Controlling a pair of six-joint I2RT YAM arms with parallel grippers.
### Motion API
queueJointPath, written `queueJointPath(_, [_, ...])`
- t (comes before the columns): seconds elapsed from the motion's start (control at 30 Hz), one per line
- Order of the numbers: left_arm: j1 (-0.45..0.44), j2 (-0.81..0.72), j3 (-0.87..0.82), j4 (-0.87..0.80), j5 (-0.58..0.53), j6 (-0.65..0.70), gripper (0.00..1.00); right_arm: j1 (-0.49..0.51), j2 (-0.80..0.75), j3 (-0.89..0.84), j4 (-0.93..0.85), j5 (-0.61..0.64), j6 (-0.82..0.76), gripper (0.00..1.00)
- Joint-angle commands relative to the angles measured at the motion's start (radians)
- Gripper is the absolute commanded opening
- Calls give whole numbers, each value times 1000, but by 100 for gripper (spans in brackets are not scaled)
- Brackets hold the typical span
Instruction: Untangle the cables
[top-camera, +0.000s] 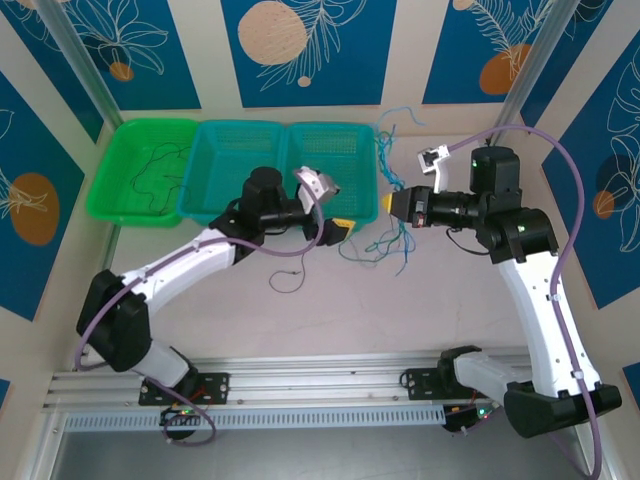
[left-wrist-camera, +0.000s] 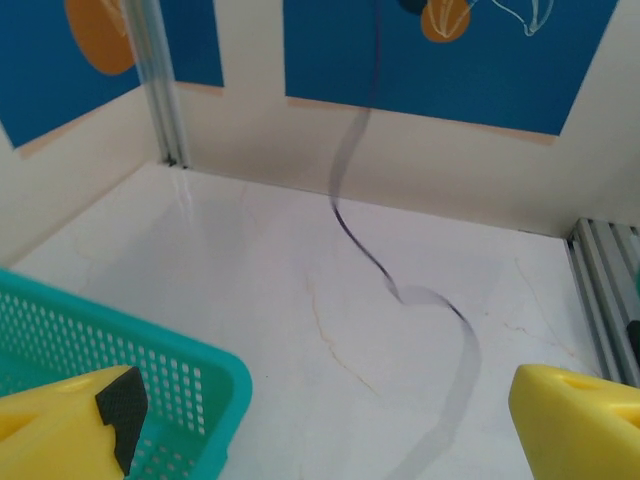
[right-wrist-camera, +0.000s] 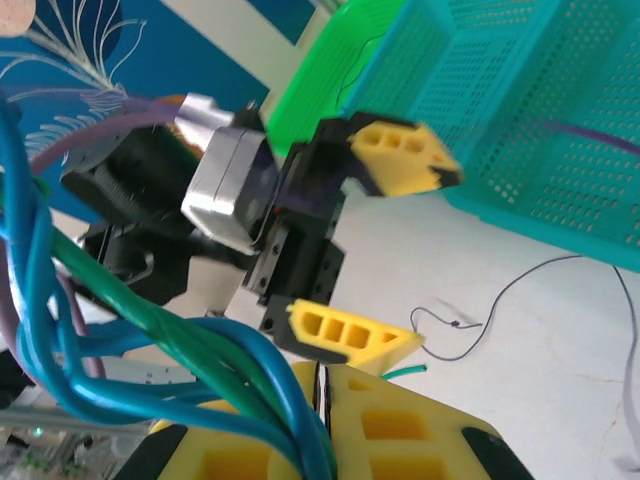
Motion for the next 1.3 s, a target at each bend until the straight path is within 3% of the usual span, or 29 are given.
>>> queueJointPath(0.0, [-57, 40, 110, -39, 73, 119, 94, 30, 15, 27, -56, -35, -29, 0])
queueJointPath(0.2, [-80, 143, 157, 106, 133, -34, 99, 64, 24, 19, 0, -26, 1, 0])
queueJointPath(0.3, [-83, 173, 160, 102, 164, -76, 100, 64, 19, 11, -2, 39, 17, 0])
queueJointPath(0.37, [-82, 155, 120, 70, 76, -79, 100, 56, 11, 1, -17, 123, 41, 0])
queueJointPath(0.47, [-79, 84, 37, -30, -188, -112, 100, 13, -26, -56, -15, 237, 88, 0])
queueJointPath(0.5, [-77, 55, 16, -89, -270, -125, 100, -13, -43, -83, -10, 278, 107, 0])
queueJointPath(0.57, [-80, 2, -36, -164, -331, -153, 99, -89, -81, -138, -4, 355, 161, 0])
queueJointPath(0.7, [-116, -128, -233, -104, -299, -239, 98, -372, -135, -242, -19, 395, 297, 0])
queueJointPath(0.8, [-220, -167, -298, -102, -282, -144, 98, -501, -136, -291, -35, 420, 314, 0])
queueJointPath(0.97, [-385, 20, -174, -283, -385, 4, 100, -552, -141, -345, -2, 370, 314, 0])
queueJointPath(1.13, [-425, 245, -54, -312, -498, -28, 100, -554, -164, -353, 5, 327, 295, 0])
queueJointPath(1.27, [-426, 338, -20, -272, -600, -73, 97, -554, -188, -358, -14, 326, 278, 0])
